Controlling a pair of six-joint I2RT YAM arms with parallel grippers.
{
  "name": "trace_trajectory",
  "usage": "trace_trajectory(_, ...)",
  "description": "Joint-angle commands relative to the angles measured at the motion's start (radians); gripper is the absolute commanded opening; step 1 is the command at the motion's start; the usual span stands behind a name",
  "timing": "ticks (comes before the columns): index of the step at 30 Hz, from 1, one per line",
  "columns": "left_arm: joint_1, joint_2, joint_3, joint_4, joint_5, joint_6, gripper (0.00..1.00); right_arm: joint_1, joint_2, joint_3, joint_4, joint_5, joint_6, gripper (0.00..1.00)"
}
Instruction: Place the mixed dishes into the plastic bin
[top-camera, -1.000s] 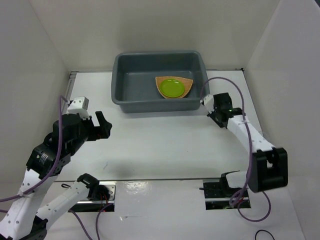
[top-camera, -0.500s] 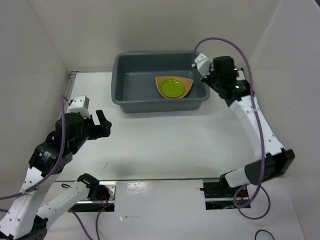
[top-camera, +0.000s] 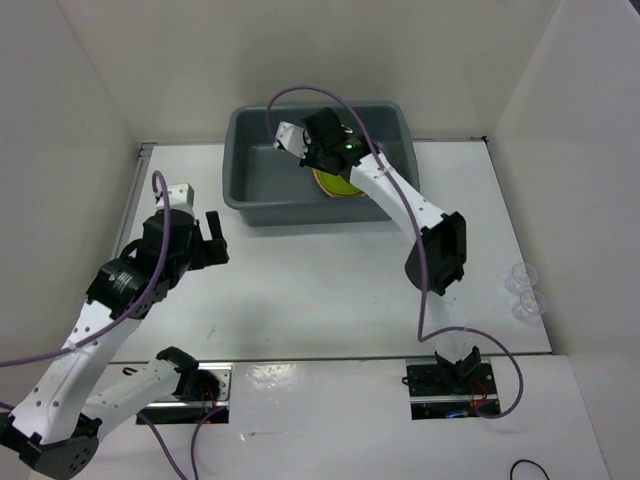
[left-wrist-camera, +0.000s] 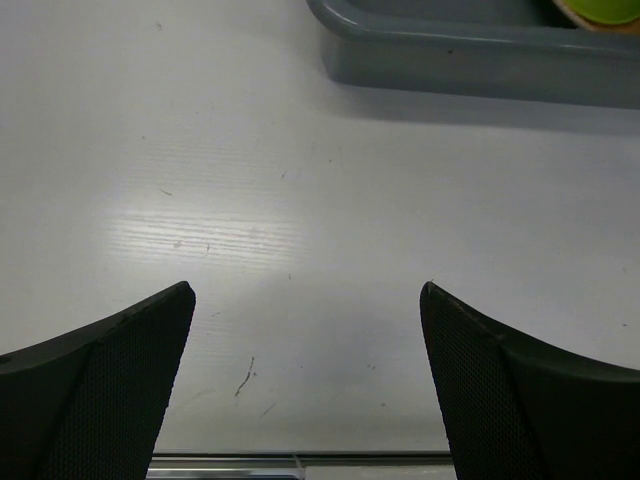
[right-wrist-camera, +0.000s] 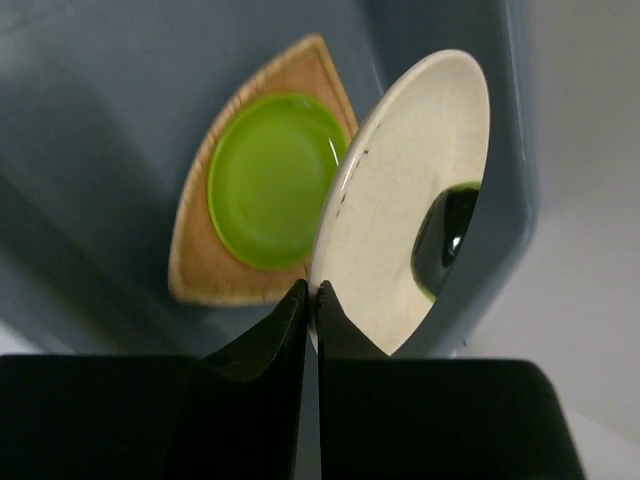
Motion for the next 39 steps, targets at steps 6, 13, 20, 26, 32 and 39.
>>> trace_trajectory(6, 0.005, 0.027, -0.006, 0.050, -0.038, -0.002, 1.00, -0.034, 0.250, 0.175, -0.038, -0.080, 0.062, 0.00)
trace_trajectory(13, 0.005, 0.047, -0.006, 0.050, -0.038, -0.002, 1.00, -0.043, 0.336, 0.165, -0.013, -0.040, 0.071, 0.00)
trace_trajectory(20, 0.005, 0.036, -0.015, 0.050, -0.038, 0.007, 1.00, -0.054, 0.345, 0.132, -0.004, -0.002, 0.094, 0.33)
trace_trajectory(26, 0.005, 0.027, -0.015, 0.060, -0.038, 0.007, 1.00, -0.043, 0.232, 0.141, 0.007, 0.029, 0.114, 0.78)
trace_trajectory(32, 0.005, 0.008, -0.015, 0.060, -0.038, -0.002, 1.00, -0.021, -0.033, 0.043, 0.030, 0.170, 0.133, 0.94)
trace_trajectory(39, 0.014, -0.041, -0.026, 0.078, -0.006, 0.009, 1.00, -0.225, -0.517, -0.522, 0.056, 0.245, 0.093, 0.77)
